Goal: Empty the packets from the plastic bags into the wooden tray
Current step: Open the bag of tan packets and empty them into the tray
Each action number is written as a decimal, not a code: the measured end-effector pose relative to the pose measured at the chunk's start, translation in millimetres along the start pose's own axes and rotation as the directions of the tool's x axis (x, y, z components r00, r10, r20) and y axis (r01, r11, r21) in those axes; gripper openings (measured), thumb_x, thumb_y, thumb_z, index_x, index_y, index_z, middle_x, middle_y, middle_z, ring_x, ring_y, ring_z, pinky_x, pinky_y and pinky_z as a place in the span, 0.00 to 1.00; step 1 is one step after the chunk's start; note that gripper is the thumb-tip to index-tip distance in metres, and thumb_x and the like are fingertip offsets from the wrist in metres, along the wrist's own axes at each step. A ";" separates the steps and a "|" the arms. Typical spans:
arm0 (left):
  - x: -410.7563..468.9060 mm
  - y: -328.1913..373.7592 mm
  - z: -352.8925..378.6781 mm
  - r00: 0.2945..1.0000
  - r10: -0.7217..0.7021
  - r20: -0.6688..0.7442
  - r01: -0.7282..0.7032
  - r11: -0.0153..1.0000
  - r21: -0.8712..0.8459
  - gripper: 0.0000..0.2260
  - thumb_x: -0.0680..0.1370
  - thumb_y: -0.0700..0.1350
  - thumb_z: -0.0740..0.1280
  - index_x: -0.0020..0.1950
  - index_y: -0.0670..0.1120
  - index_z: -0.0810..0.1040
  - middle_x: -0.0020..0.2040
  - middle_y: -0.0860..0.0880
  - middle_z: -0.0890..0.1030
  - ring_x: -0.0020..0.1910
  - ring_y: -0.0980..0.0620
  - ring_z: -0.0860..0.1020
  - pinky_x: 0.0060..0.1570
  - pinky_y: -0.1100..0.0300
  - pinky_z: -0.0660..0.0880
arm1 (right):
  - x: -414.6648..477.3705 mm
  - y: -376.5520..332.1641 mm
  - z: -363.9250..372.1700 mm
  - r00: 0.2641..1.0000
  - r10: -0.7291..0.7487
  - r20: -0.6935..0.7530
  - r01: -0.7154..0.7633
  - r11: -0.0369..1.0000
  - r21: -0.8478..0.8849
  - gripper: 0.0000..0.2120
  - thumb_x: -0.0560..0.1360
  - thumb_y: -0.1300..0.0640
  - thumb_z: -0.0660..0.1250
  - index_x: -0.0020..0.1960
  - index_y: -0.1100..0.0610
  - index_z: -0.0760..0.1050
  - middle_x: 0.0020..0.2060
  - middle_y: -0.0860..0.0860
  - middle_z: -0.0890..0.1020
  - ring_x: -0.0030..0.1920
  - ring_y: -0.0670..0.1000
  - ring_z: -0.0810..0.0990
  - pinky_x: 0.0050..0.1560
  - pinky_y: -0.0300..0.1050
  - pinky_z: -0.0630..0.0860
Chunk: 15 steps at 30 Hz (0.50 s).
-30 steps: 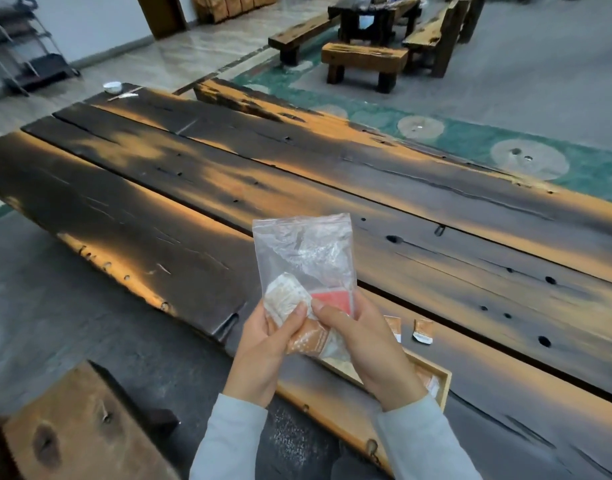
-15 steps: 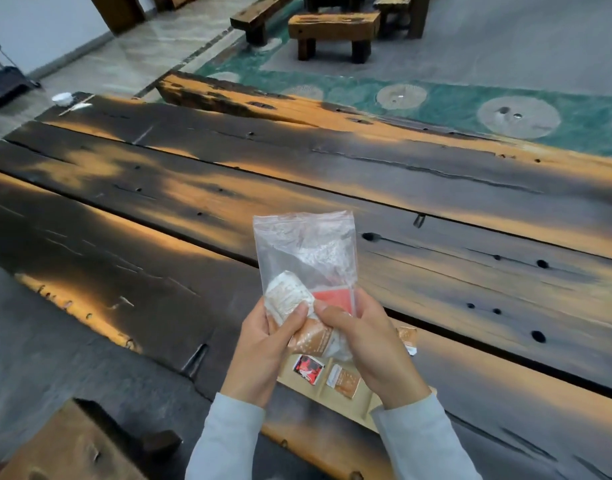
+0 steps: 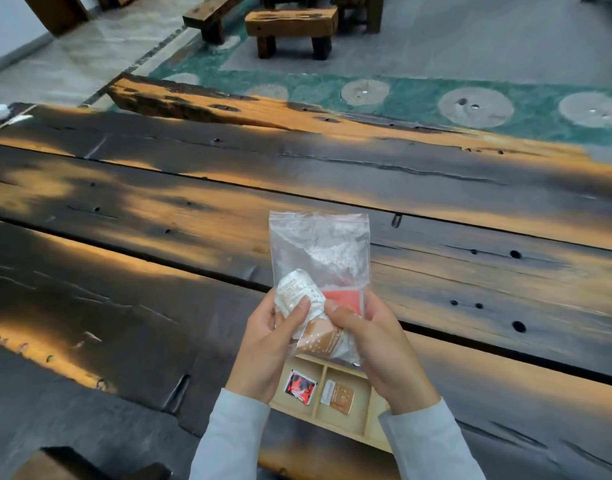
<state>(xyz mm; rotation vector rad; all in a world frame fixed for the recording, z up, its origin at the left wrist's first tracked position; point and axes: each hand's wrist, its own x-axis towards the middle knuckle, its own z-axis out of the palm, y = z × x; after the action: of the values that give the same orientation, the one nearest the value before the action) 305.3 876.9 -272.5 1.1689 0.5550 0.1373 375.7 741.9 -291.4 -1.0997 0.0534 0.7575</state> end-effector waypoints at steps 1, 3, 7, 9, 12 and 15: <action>3.4 1.4 -2.5 1.000 0.003 0.012 -0.003 1.000 0.002 0.13 0.78 0.43 0.68 0.62 0.44 0.78 0.56 0.39 0.84 0.55 0.41 0.83 0.50 0.53 0.82 | 1.8 -0.4 2.8 1.000 -0.009 -0.003 0.009 1.000 0.000 0.13 0.78 0.66 0.69 0.62 0.59 0.78 0.51 0.59 0.88 0.49 0.58 0.88 0.46 0.50 0.85; 10.5 5.9 -9.8 0.999 0.009 0.044 -0.009 1.000 -0.005 0.12 0.78 0.42 0.68 0.62 0.43 0.79 0.55 0.39 0.84 0.53 0.42 0.84 0.49 0.54 0.82 | 5.7 -0.3 11.0 0.999 -0.034 -0.018 0.034 0.999 -0.014 0.14 0.78 0.66 0.69 0.63 0.60 0.78 0.51 0.58 0.88 0.49 0.57 0.88 0.44 0.49 0.84; 23.3 15.2 -32.3 0.994 0.013 0.110 -0.014 1.000 0.008 0.12 0.77 0.42 0.69 0.60 0.44 0.79 0.54 0.39 0.85 0.53 0.43 0.84 0.49 0.55 0.82 | 11.5 5.0 32.1 0.996 -0.066 -0.055 0.064 0.998 -0.022 0.13 0.78 0.66 0.69 0.62 0.58 0.78 0.51 0.57 0.88 0.49 0.57 0.88 0.46 0.50 0.84; 29.7 19.5 -46.7 0.990 0.019 0.138 -0.021 1.000 0.014 0.14 0.76 0.44 0.70 0.62 0.44 0.78 0.56 0.39 0.84 0.55 0.43 0.83 0.50 0.55 0.81 | 14.0 8.5 44.0 0.995 -0.079 -0.068 0.078 0.997 -0.022 0.13 0.78 0.65 0.69 0.63 0.59 0.78 0.52 0.58 0.88 0.50 0.57 0.88 0.47 0.51 0.84; 37.8 26.0 -63.6 0.984 0.018 0.175 -0.022 1.000 0.020 0.16 0.76 0.45 0.70 0.63 0.44 0.78 0.57 0.38 0.83 0.56 0.43 0.83 0.52 0.54 0.81 | 19.5 14.7 59.1 0.991 -0.096 -0.093 0.094 0.995 -0.027 0.13 0.78 0.65 0.69 0.62 0.59 0.78 0.51 0.57 0.88 0.49 0.56 0.88 0.46 0.50 0.84; 45.0 30.6 -82.6 0.982 -0.008 0.190 0.007 1.000 0.004 0.17 0.76 0.46 0.70 0.64 0.44 0.77 0.59 0.38 0.83 0.58 0.41 0.82 0.57 0.48 0.79 | 25.4 21.6 73.3 0.989 -0.101 -0.113 0.099 0.995 -0.026 0.14 0.78 0.65 0.68 0.64 0.61 0.77 0.52 0.58 0.88 0.50 0.56 0.87 0.46 0.48 0.84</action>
<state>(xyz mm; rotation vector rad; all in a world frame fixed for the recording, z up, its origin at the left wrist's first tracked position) 309.7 975.1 -283.0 1.1686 0.3909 0.0175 359.0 820.3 -283.3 -1.1556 0.0868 0.6066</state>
